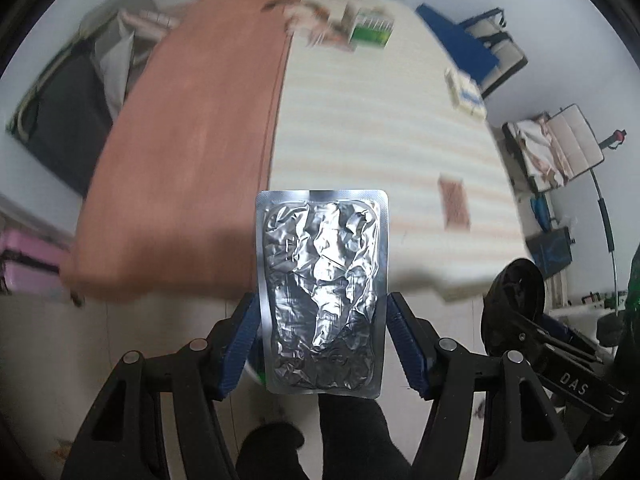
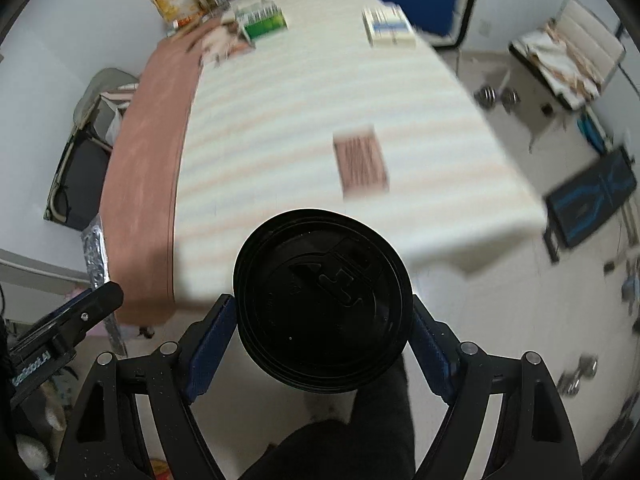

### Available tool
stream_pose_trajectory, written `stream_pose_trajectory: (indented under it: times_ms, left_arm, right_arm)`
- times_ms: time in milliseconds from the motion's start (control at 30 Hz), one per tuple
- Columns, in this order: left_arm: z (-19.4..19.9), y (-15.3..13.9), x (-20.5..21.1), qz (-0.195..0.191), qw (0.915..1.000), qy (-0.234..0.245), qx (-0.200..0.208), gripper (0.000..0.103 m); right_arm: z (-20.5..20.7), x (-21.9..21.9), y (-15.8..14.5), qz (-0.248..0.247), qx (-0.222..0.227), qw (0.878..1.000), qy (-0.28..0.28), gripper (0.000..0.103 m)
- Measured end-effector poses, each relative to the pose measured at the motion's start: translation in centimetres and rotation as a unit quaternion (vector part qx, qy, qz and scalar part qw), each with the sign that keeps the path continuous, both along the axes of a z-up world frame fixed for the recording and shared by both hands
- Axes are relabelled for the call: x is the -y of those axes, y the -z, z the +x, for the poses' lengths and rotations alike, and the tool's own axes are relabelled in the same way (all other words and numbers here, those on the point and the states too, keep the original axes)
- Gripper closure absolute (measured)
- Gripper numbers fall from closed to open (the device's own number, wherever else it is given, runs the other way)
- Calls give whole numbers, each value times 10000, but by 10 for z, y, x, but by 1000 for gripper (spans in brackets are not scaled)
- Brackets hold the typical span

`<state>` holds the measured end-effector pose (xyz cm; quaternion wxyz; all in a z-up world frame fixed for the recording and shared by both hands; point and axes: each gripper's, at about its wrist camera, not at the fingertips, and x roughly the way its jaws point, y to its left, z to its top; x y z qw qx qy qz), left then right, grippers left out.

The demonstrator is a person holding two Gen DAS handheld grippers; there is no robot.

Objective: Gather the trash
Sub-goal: 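Lift the blister pack and black lid and carry both toward the bin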

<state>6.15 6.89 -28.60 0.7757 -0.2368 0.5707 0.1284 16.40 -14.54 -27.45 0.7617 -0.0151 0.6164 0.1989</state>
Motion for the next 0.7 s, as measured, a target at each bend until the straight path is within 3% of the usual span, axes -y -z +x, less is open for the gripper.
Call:
stream_pose_trajectory:
  times_ms: [233, 433, 700]
  left_arm:
    - [-49, 88, 9, -633, 9960, -88, -630, 42]
    - [-54, 214, 11, -1190, 9868, -341, -1046, 42]
    - [-43, 369, 3, -1490, 9782, -468, -1370, 37]
  right_arm:
    - [-76, 31, 105, 58, -1051, 9941, 245, 19]
    - [-91, 40, 236, 369, -1810, 9821, 360, 19]
    - [-86, 20, 403, 703, -2234, 9718, 275, 13]
